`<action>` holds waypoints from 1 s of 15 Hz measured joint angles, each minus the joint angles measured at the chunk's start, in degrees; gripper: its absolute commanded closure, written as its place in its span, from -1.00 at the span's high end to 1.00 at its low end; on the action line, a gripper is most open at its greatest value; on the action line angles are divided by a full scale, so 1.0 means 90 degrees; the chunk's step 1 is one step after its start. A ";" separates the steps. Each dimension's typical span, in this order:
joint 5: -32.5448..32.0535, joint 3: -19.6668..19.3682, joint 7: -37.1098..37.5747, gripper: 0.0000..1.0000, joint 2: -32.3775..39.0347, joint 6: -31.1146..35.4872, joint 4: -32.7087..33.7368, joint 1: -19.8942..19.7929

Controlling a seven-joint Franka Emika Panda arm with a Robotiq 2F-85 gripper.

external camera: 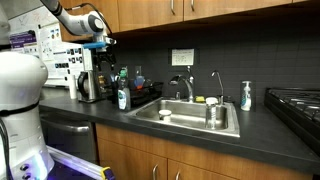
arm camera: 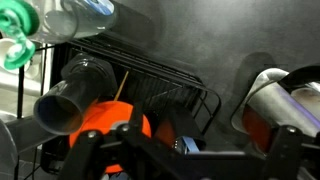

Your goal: Remove the safety knife from the dish rack

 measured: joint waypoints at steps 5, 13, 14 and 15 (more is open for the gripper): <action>-0.0058 -0.0135 -0.0052 1.00 0.0601 0.0066 0.0720 -0.0022; 0.0569 -0.0319 -0.0174 1.00 0.1134 0.0924 0.1134 -0.0046; 0.0656 -0.0325 -0.0171 1.00 0.1143 0.0935 0.1149 -0.0047; 0.0737 -0.0328 -0.0160 1.00 0.1144 0.0955 0.1154 -0.0047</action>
